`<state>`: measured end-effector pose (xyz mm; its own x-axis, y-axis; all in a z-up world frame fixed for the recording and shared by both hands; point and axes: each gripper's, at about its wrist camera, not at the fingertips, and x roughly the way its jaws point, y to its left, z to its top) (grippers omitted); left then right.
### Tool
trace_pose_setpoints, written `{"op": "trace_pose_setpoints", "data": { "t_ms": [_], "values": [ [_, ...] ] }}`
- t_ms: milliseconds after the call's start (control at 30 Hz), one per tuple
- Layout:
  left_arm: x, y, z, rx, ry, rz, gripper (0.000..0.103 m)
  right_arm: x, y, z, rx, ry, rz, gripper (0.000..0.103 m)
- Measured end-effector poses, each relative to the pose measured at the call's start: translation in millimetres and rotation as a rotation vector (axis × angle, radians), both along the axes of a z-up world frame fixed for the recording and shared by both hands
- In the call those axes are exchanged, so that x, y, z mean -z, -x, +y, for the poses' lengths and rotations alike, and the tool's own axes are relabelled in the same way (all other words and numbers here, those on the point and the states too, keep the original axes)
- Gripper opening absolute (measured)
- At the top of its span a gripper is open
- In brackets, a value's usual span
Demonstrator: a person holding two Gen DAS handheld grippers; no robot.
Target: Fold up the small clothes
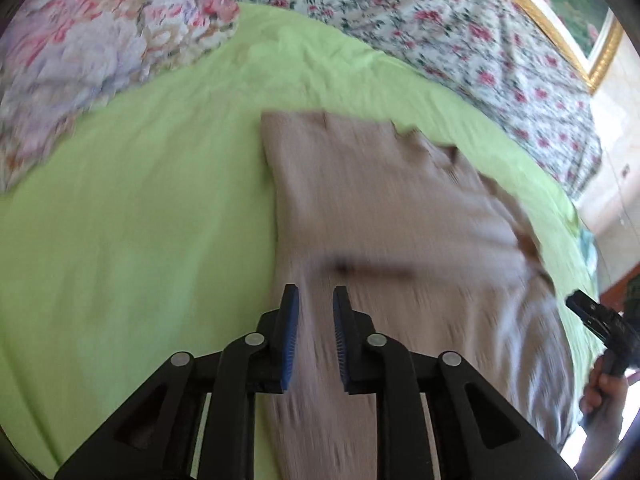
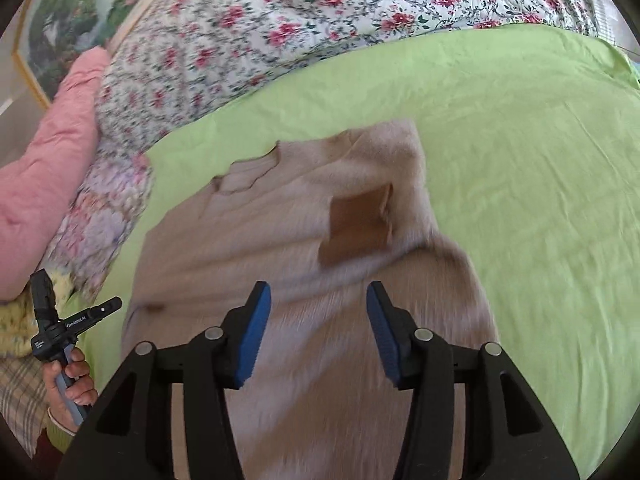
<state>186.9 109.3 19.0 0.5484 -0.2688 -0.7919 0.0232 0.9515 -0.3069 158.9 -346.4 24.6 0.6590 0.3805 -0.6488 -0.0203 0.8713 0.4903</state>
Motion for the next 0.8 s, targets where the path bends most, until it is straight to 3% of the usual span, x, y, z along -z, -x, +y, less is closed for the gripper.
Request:
{"op": "trace_pose_setpoints", "data": {
  "t_ms": [433,800],
  "values": [
    [26,146,-1,0.066,0.073,0.093,0.020,19,109,3,-0.068,-0.011,0.008,0.053],
    [50,206,-14,0.107,0.159,0.152,0.044,23,168,-31,-0.024,-0.067,-0.009,0.056]
  ]
}}
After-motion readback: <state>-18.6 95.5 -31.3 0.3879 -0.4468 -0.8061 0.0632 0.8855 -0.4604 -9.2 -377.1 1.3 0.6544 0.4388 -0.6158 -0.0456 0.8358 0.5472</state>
